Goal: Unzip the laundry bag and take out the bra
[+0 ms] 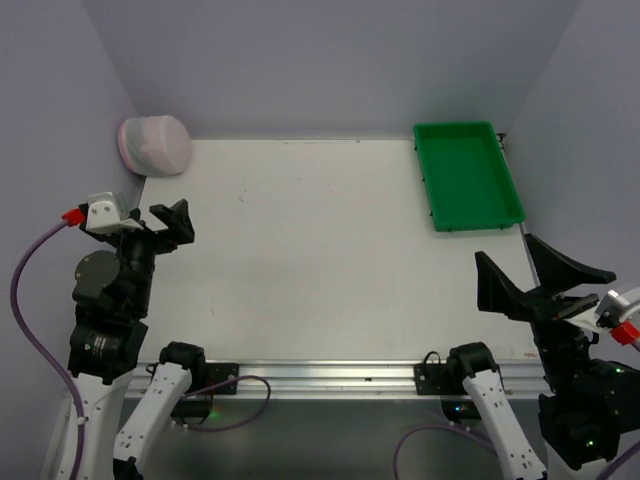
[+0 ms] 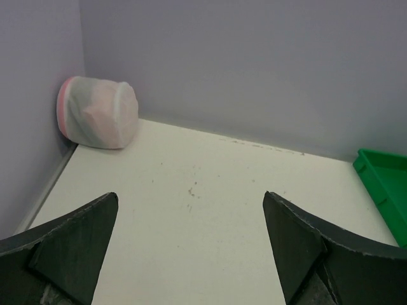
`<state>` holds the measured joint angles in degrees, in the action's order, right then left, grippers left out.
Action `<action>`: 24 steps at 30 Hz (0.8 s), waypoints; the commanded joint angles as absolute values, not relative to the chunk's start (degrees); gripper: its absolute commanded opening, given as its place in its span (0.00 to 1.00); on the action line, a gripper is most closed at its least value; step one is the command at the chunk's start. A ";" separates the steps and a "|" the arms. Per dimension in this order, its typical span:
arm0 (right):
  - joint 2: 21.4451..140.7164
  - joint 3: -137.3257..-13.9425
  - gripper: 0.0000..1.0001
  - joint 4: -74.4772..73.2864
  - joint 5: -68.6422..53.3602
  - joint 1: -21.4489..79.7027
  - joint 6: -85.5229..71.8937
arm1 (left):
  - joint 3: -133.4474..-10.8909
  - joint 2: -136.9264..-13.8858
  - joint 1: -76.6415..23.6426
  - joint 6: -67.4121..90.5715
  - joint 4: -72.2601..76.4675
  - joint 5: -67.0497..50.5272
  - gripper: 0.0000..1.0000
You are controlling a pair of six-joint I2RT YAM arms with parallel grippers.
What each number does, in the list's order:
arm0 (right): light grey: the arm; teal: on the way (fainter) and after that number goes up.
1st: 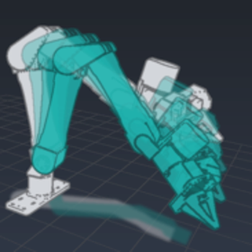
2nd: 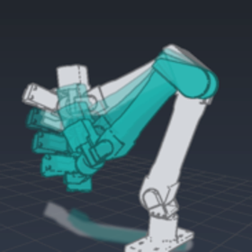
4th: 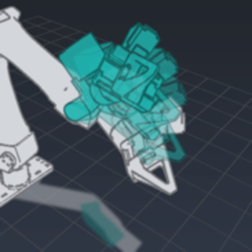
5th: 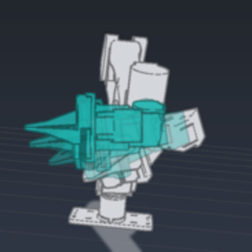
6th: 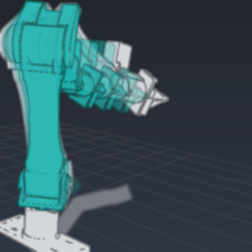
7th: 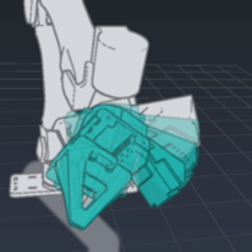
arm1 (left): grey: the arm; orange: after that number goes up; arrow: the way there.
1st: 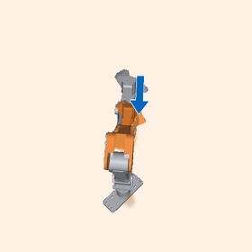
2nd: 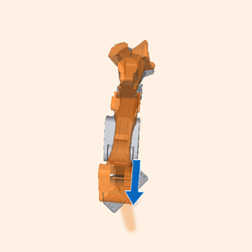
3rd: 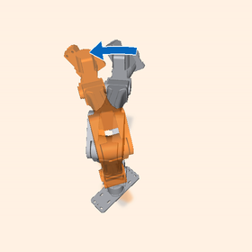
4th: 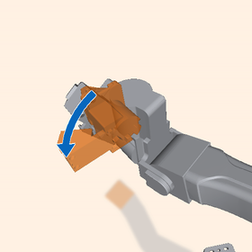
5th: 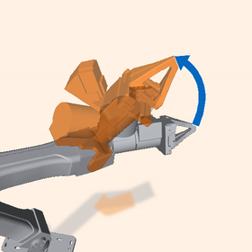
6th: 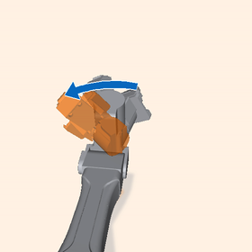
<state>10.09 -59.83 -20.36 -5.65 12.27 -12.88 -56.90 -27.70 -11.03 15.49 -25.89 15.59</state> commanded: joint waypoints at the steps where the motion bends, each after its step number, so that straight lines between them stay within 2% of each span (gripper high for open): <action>1: 10.90 -58.01 0.99 -21.79 -6.59 12.48 -15.37 | -58.54 -30.66 -11.43 16.44 -27.69 12.92 1.00; 5: 11.60 -55.90 0.99 -23.29 -7.90 12.48 -18.36 | -58.97 -38.39 -11.43 18.28 -27.25 12.48 1.00; 12: 15.11 -53.70 0.99 -25.22 -14.40 12.48 -22.23 | -64.06 -62.96 -10.29 20.30 -16.37 18.72 1.00; 17: 16.44 -50.81 0.99 -24.53 -22.56 12.39 -21.97 | -75.37 -82.74 -4.41 18.64 -8.27 18.81 1.00; 24: 13.28 -43.87 0.99 -18.29 -31.63 12.48 -22.85 | -87.53 -101.66 3.07 13.72 -5.72 21.18 1.00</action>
<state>14.76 -45.17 -22.72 -24.64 12.34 -21.65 -83.20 -98.06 -0.08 16.60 -10.90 18.17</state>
